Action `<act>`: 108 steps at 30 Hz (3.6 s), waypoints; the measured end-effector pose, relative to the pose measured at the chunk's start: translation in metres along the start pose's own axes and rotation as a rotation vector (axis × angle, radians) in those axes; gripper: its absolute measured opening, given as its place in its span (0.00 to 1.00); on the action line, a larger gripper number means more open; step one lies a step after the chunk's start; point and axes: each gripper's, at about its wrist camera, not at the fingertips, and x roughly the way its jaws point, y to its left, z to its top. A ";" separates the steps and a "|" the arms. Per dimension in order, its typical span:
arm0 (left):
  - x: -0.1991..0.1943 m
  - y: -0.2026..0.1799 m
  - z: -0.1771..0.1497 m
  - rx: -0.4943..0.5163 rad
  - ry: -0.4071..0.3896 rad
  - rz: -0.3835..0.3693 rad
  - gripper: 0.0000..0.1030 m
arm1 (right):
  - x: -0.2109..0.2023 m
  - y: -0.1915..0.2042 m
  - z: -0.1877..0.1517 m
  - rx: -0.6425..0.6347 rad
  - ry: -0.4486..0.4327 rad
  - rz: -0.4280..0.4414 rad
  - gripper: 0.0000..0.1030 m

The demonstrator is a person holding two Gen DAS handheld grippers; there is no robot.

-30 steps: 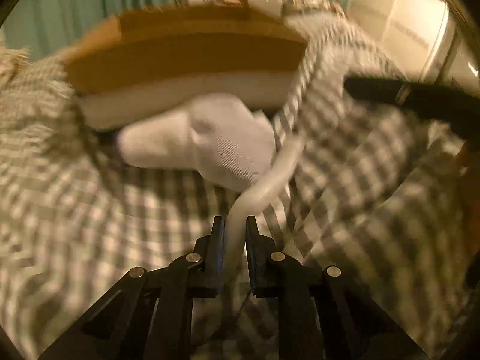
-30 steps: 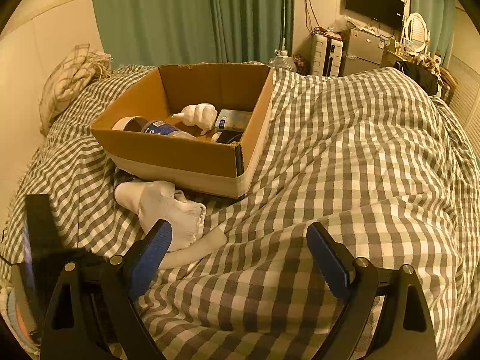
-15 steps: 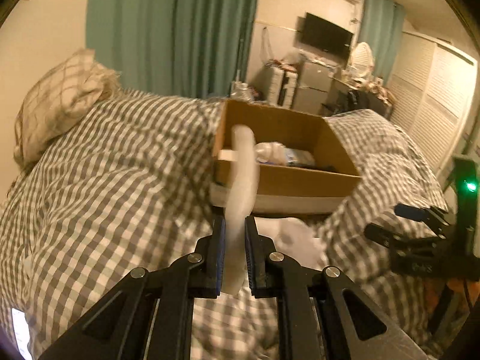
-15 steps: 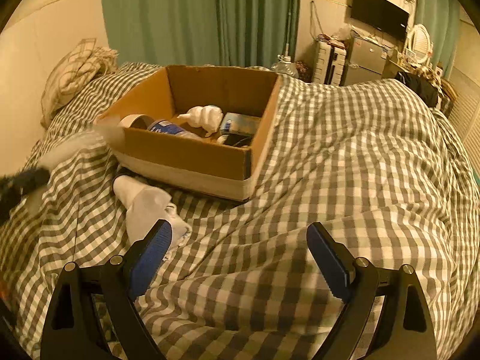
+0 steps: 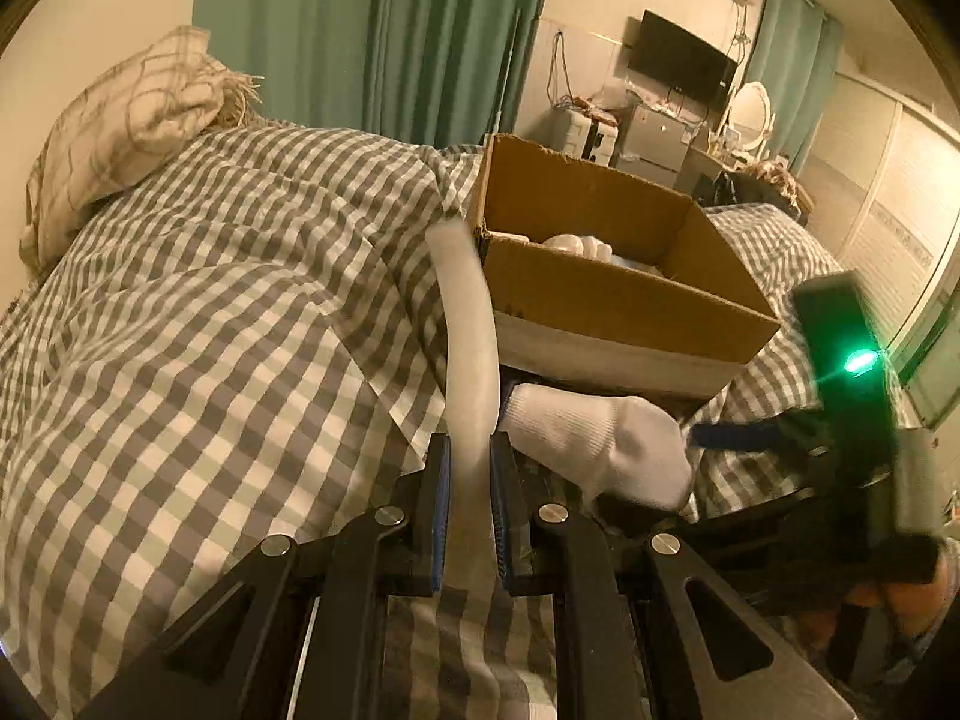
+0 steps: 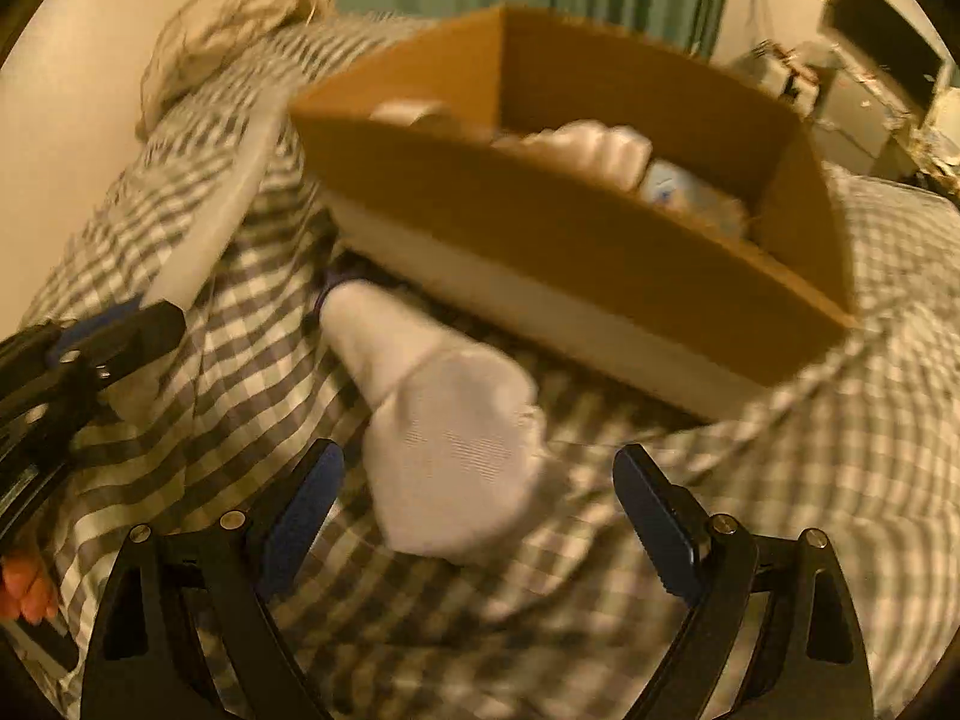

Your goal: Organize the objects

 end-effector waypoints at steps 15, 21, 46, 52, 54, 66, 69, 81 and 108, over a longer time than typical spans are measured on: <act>-0.043 -0.009 0.004 -0.035 -0.061 -0.008 0.12 | -0.069 0.015 -0.035 -0.054 -0.173 -0.127 0.50; -0.061 -0.029 0.029 0.026 -0.101 -0.019 0.12 | -0.127 -0.002 -0.022 0.013 -0.306 -0.135 0.50; 0.014 -0.060 0.164 0.131 -0.171 -0.053 0.12 | -0.118 -0.071 0.118 0.043 -0.404 -0.194 0.49; 0.046 -0.067 0.155 0.149 -0.124 -0.059 0.14 | -0.084 -0.089 0.117 0.085 -0.353 -0.136 0.53; 0.048 -0.069 0.152 0.150 -0.115 -0.065 0.21 | -0.083 -0.093 0.113 0.090 -0.354 -0.121 0.59; -0.028 -0.089 0.145 0.157 -0.203 -0.006 0.84 | -0.175 -0.095 0.070 0.172 -0.479 -0.178 0.77; -0.069 -0.094 0.145 0.146 -0.275 0.004 0.94 | -0.215 -0.085 0.052 0.169 -0.527 -0.212 0.81; -0.168 -0.095 0.111 0.097 -0.405 0.058 1.00 | -0.303 -0.052 -0.014 0.234 -0.696 -0.321 1.00; -0.090 -0.094 0.042 0.114 -0.403 0.194 1.00 | -0.194 -0.059 -0.045 0.221 -0.637 -0.325 1.00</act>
